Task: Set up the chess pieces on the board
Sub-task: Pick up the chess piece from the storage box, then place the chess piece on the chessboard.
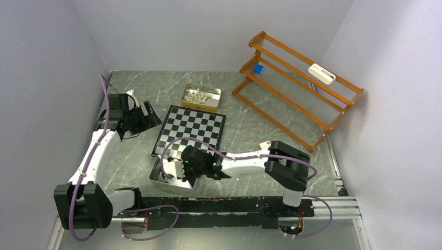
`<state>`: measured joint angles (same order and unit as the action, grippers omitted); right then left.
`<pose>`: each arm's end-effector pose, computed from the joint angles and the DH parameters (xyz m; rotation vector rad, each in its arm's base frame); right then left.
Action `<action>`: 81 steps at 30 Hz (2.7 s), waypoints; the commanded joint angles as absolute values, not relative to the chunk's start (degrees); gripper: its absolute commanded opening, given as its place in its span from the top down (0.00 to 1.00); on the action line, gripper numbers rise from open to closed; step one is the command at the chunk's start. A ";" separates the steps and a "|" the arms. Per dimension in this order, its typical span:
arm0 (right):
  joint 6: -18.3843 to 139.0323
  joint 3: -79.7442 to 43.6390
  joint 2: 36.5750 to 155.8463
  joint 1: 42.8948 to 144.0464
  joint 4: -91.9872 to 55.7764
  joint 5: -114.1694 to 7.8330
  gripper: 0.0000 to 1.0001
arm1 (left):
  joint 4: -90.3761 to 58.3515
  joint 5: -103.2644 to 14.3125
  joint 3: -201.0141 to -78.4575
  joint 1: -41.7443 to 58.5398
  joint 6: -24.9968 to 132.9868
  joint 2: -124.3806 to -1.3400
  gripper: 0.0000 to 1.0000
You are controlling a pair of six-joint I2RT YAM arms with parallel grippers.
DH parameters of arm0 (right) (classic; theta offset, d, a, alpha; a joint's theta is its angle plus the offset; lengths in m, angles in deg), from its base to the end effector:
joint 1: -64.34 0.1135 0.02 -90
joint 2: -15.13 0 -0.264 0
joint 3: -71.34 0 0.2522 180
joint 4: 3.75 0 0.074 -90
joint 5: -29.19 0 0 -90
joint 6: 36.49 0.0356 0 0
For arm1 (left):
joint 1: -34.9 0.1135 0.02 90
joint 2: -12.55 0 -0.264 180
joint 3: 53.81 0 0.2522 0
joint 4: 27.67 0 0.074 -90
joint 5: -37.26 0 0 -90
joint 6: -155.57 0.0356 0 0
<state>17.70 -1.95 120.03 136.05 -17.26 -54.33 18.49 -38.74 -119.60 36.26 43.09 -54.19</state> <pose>0.1154 0.3619 0.1589 -1.9643 1.3703 0.4337 0.2419 -0.0029 0.2723 -0.3839 2.3813 -0.4643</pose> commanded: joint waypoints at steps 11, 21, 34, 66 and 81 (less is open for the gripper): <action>35.41 8.82 106.97 134.88 11.32 -55.46 0.88 | 24.44 -27.40 -124.11 32.59 48.86 -54.24 0.17; 45.96 13.98 99.29 128.00 14.34 -64.25 0.88 | 24.00 -18.05 -126.99 24.30 47.79 -53.77 0.26; 49.95 17.21 95.61 126.48 15.37 -69.06 0.88 | 16.10 -12.99 -125.08 14.07 41.90 -56.72 0.36; 52.70 19.31 93.36 126.40 15.18 -72.05 0.86 | 15.11 -15.35 -126.40 10.07 41.87 -61.90 0.82; 59.94 27.31 78.68 126.46 6.40 -74.52 0.26 | 14.50 -31.30 -131.97 4.55 43.51 -65.82 0.87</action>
<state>56.17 27.30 84.38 126.56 10.67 -71.73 16.31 -24.25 -129.28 7.06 42.81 -64.82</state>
